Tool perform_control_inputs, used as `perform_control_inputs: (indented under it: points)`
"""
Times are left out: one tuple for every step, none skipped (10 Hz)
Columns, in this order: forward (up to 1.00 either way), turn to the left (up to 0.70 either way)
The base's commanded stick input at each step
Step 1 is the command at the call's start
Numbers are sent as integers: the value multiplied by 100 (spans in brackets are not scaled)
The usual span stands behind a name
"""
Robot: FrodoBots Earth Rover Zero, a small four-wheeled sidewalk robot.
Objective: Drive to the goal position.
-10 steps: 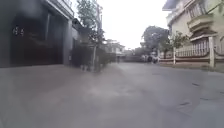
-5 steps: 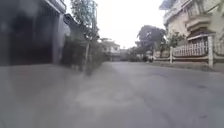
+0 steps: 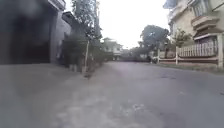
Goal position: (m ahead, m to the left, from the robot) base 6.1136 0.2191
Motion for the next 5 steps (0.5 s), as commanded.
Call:
perform_control_inputs:
  points:
    - [100,0]
    - [100,0]
    - [100,0]
    - [100,0]
    - [100,0]
